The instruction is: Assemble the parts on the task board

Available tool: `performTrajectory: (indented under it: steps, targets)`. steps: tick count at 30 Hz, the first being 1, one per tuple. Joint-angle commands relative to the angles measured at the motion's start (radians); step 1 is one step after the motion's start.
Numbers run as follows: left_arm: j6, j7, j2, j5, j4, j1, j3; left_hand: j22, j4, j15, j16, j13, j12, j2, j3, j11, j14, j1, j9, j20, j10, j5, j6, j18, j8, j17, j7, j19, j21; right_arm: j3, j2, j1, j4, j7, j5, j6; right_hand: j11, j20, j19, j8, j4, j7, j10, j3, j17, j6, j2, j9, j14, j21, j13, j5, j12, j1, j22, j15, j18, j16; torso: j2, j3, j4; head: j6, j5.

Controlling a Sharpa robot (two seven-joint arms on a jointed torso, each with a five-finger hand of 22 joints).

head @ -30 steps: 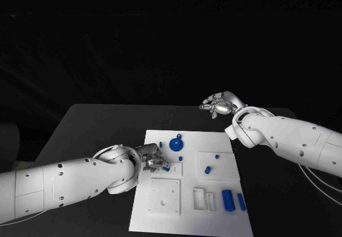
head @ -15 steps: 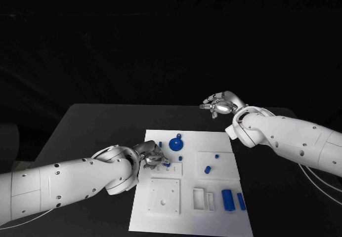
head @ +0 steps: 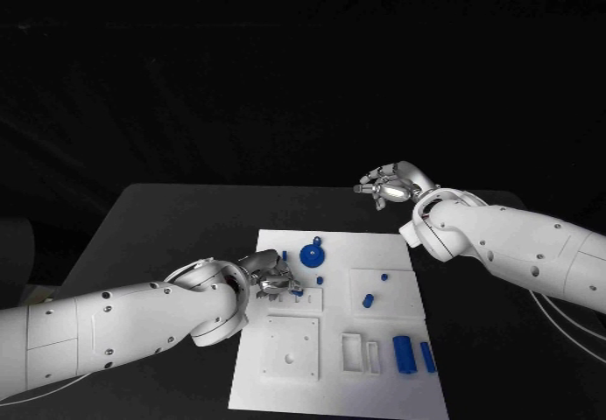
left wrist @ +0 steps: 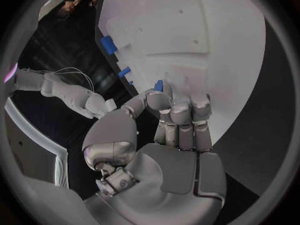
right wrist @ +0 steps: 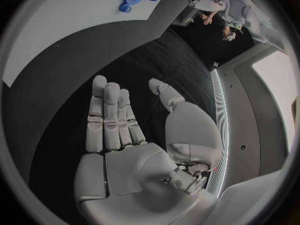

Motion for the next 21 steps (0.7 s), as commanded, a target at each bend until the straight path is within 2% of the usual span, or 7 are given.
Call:
performTrajectory:
  steps: [1, 21]
  targets:
    - [0.012, -0.019, 0.006, -0.046, -0.003, -0.004, 0.0, 0.003, 0.005, -0.048, -0.001, -0.001, 0.001, 0.007, 0.003, -0.02, 0.039, 0.017, 0.017, -0.091, -0.027, -0.003, 0.206, 0.014, 0.003, -0.002, -0.097, -0.007, 0.004, 0.0, 0.0, 0.0, 0.0, 0.002, 0.0, 0.013, 0.0, 0.001, -0.004, 0.004, 0.003, 0.008, -0.009, -0.001, 0.001, -0.001, 0.0, -0.002, -0.009, -0.007, -0.002, 0.006, 0.006, -0.011, 0.002, 0.001, 0.014, -0.004, 0.0, 0.0003, -0.0006, 0.0, 0.0]
    - [0.052, -0.035, 0.004, -0.073, -0.005, -0.011, 0.0, 0.003, 0.006, -0.048, 0.001, -0.003, 0.002, 0.007, 0.002, -0.02, 0.04, 0.021, 0.018, -0.091, -0.026, -0.004, 0.207, 0.013, 0.002, -0.003, -0.097, -0.006, 0.005, 0.0, 0.002, -0.001, -0.003, 0.0, 0.002, 0.02, 0.0, 0.001, -0.004, 0.004, 0.004, 0.009, -0.01, -0.002, 0.001, -0.001, 0.001, -0.002, -0.009, -0.008, -0.004, 0.007, 0.008, -0.014, 0.002, 0.002, 0.014, -0.004, 0.0, -0.0002, -0.0001, 0.0, 0.002]
